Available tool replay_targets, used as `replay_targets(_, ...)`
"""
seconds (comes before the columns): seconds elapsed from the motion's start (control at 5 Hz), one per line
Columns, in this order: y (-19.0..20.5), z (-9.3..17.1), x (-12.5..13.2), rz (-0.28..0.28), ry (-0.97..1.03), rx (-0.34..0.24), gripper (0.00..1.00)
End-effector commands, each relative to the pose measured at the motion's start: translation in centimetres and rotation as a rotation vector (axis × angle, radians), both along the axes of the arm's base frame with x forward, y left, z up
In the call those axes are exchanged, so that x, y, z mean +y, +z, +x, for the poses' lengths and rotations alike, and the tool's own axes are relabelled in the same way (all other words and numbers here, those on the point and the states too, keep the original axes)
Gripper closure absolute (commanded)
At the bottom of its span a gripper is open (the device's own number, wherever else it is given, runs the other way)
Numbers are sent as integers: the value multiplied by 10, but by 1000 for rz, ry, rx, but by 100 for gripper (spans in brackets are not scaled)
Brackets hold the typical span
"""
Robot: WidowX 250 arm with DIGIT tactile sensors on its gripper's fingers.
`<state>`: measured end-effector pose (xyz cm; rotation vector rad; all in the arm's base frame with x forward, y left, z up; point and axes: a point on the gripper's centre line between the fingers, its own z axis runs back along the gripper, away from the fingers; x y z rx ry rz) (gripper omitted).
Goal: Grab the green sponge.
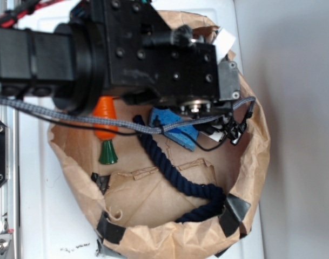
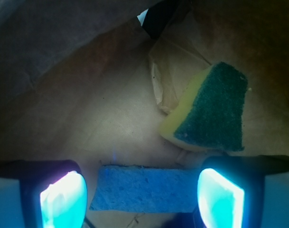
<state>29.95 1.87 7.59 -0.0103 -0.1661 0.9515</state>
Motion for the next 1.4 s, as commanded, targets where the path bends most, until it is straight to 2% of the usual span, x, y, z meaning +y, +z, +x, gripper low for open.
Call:
replay_targets(0.0,14,-4,27,12,73,-24,0)
replay_targets(0.2,19,-22,38,1,88,32,0)
replay_targets(0.6,0,-29,61,33,99,-29,0)
replay_targets(0.8,-12,-16,60,44,136,-60,0)
replay_targets(1.0,-21,0,55,17,146,-128,0)
replay_targets(1.2,-30,13,47,50,152,-153,0)
